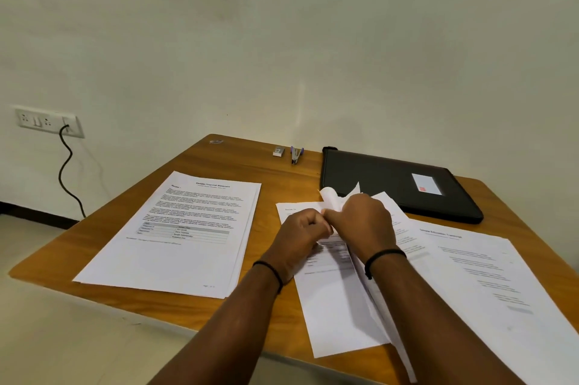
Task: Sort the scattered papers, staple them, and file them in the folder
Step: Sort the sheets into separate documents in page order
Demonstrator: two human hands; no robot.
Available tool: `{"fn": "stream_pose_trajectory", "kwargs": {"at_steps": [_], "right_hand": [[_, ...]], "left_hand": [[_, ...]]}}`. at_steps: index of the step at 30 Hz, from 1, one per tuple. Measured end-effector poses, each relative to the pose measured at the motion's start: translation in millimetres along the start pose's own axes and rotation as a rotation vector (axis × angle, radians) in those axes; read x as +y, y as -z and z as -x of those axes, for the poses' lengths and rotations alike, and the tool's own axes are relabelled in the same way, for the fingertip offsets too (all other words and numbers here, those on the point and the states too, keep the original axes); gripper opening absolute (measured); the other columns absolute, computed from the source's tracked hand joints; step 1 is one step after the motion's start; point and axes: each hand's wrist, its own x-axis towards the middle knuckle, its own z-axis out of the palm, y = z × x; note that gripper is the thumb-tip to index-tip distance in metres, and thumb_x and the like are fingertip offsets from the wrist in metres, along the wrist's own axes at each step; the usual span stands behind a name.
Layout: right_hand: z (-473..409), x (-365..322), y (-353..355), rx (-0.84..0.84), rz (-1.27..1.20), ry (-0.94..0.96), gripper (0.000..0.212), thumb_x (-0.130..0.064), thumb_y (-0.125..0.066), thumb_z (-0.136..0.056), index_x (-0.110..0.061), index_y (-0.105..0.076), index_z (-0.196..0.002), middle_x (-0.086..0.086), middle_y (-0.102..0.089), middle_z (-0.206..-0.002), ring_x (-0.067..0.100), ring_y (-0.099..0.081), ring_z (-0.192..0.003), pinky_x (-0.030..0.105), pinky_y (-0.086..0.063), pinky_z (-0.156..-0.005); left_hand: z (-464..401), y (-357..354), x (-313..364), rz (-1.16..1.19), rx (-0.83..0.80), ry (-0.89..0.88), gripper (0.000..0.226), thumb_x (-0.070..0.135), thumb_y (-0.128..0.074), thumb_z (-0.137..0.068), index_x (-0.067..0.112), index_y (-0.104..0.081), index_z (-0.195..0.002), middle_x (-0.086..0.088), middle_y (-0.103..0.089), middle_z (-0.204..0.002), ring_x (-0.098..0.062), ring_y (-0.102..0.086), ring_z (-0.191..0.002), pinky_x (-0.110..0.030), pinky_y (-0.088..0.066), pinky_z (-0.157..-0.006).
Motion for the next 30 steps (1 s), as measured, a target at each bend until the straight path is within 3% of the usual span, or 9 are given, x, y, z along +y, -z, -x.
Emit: {"fn": "stream_pose_trajectory", "kwargs": {"at_steps": [3,5,7,10,13,20,25,28,30], "right_hand": [[3.4,1.1,2.4,-0.003,0.031,-0.001,0.025,-0.032,-0.069,-0.088,-0.009,-0.069,-0.097,0.006,-0.066,-0.088,0.018,-0.059,-0.077,0.027,-0.047,-0.067],[7.6,1.6,4.0,0.004,0.016,-0.004,0.021,-0.028,-0.067,-0.090,-0.010,-0.069,-0.100,0.009,-0.070,-0.098,0.019,-0.065,-0.083,0.029,-0.053,-0.073],[12.5,3.5,7.7,0.013,0.008,0.001,0.021,-0.028,-0.066,-0.091,-0.012,-0.067,-0.105,0.008,-0.069,-0.103,0.020,-0.065,-0.088,0.028,-0.052,-0.075],[19.4,7.6,12.1,0.042,-0.033,0.042,0.028,-0.026,-0.067,-0.091,-0.014,-0.061,-0.116,0.007,-0.066,-0.113,0.022,-0.064,-0.100,0.026,-0.049,-0.076],[27.4,12.9,13.3,0.058,-0.081,0.071,0.039,-0.022,-0.070,-0.090,-0.018,-0.055,-0.126,0.008,-0.064,-0.120,0.024,-0.063,-0.106,0.031,-0.054,-0.084],[32.5,14.9,11.5,0.094,-0.139,0.132,0.035,-0.015,-0.067,-0.092,-0.022,-0.058,-0.126,0.006,-0.066,-0.120,0.022,-0.064,-0.101,0.029,-0.053,-0.084],[37.0,21.5,2.1,0.093,-0.135,0.148,0.025,-0.014,-0.063,-0.094,-0.021,-0.063,-0.119,0.005,-0.069,-0.113,0.019,-0.064,-0.094,0.024,-0.051,-0.077],[40.7,17.4,-0.2,0.112,-0.108,0.169,0.026,-0.016,-0.061,-0.096,-0.023,-0.062,-0.121,0.003,-0.069,-0.114,0.017,-0.064,-0.094,0.018,-0.044,-0.073],[43.0,13.3,4.2,0.137,-0.130,0.179,0.031,-0.016,-0.060,-0.096,-0.026,-0.058,-0.125,0.002,-0.069,-0.110,0.016,-0.063,-0.090,0.021,-0.049,-0.074]], "left_hand": [[1.3,-0.7,1.4,-0.053,0.099,-0.014,0.018,0.012,-0.061,-0.094,0.011,-0.065,-0.077,-0.003,-0.066,-0.083,-0.017,-0.060,-0.080,-0.022,-0.047,-0.063],[0.1,7.1,-1.6,-0.350,0.381,-0.045,0.011,0.021,-0.063,-0.094,0.014,-0.065,-0.085,0.000,-0.066,-0.086,-0.018,-0.061,-0.084,-0.019,-0.044,-0.065],[1.8,18.3,-1.9,-0.740,0.644,0.010,0.015,0.025,-0.061,-0.090,0.014,-0.062,-0.099,-0.002,-0.064,-0.097,-0.023,-0.059,-0.094,-0.026,-0.045,-0.074],[2.0,22.5,0.3,-1.062,0.673,0.190,0.038,0.035,-0.061,-0.089,0.011,-0.054,-0.116,-0.010,-0.057,-0.116,-0.029,-0.054,-0.110,-0.037,-0.044,-0.089],[-0.3,15.9,-4.0,-1.164,0.634,0.233,0.049,0.046,-0.062,-0.089,0.012,-0.051,-0.123,-0.010,-0.053,-0.122,-0.028,-0.053,-0.114,-0.037,-0.045,-0.092],[-2.9,18.6,-9.2,-1.254,0.541,0.235,0.064,0.068,-0.056,-0.086,0.019,-0.053,-0.127,-0.008,-0.051,-0.129,-0.027,-0.051,-0.120,-0.039,-0.043,-0.097],[-3.2,14.1,-9.6,-1.269,0.533,0.155,0.060,0.065,-0.056,-0.087,0.021,-0.054,-0.128,-0.006,-0.054,-0.130,-0.024,-0.051,-0.119,-0.037,-0.043,-0.098],[1.6,7.4,0.0,-0.997,0.700,-0.146,0.043,0.049,-0.062,-0.092,0.018,-0.059,-0.122,-0.006,-0.059,-0.122,-0.021,-0.055,-0.111,-0.026,-0.043,-0.090],[8.1,-2.5,9.6,-0.609,0.597,-0.241,0.043,0.054,-0.056,-0.092,0.018,-0.063,-0.113,-0.002,-0.066,-0.112,-0.018,-0.063,-0.101,-0.017,-0.047,-0.079]]}}
